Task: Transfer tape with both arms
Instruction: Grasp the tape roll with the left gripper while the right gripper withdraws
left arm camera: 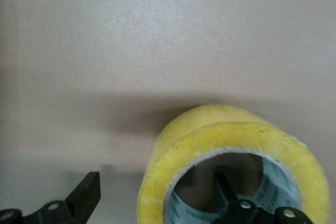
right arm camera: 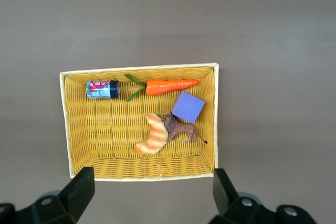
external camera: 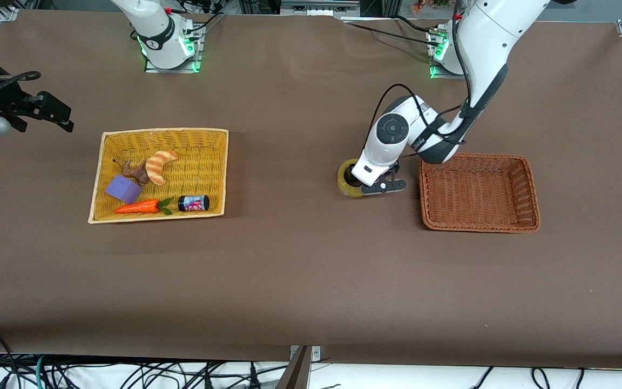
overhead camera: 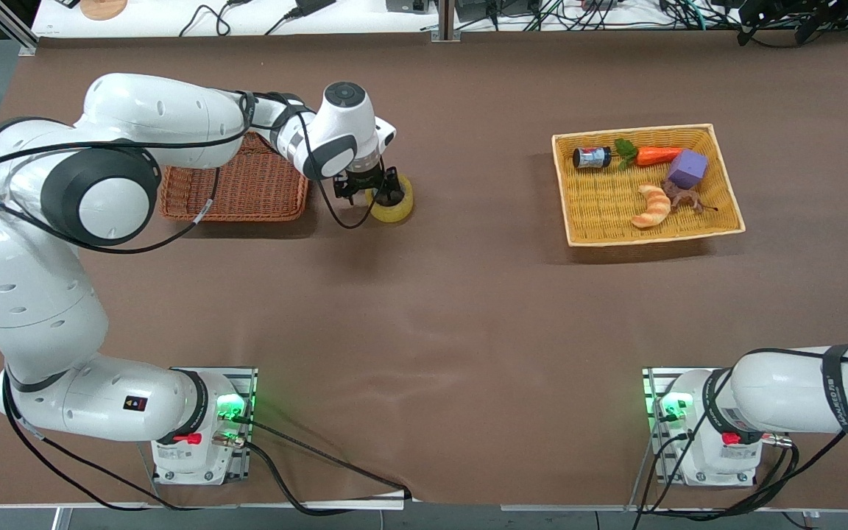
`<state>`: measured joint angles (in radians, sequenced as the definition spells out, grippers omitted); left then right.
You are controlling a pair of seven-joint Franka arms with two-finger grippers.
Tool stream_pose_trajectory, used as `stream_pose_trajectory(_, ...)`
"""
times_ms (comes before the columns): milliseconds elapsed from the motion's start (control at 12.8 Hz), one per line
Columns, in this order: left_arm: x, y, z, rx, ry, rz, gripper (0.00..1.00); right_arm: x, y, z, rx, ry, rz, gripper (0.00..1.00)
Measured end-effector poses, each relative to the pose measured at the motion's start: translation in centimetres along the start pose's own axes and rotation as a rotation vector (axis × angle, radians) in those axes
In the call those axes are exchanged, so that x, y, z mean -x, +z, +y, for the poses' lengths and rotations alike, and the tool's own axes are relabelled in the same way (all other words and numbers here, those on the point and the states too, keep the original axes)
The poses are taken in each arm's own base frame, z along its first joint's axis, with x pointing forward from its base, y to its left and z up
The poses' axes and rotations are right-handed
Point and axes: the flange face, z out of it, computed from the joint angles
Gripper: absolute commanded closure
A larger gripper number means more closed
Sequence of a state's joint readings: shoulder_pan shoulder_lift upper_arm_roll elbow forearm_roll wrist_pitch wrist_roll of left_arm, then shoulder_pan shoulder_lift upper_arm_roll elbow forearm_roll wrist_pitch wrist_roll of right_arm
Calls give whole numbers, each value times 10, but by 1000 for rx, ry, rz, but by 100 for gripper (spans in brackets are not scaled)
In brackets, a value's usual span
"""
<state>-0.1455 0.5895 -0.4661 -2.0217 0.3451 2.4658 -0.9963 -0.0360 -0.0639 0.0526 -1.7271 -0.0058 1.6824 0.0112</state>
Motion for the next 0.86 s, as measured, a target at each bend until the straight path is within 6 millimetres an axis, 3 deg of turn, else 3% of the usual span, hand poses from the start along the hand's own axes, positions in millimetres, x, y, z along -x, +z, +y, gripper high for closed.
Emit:
stream_pose_trajectory(235,0,2,2,3,-80,8,100,-15,4,1,-2,1,0,0)
stream_pose_trajectory(627,-13,-13,4,11,-138,-3,100,-17,2,0,-3,0,3,0)
stream_pose_trajectory(705,-17,-22,4,-19,-134,-17,100,-17,2,0,-3,0,3,0)
stream_pose_trajectory(861,-31,-60,-1,-78,-54,-72,100,-16,3,0,-3,0,-5,0)
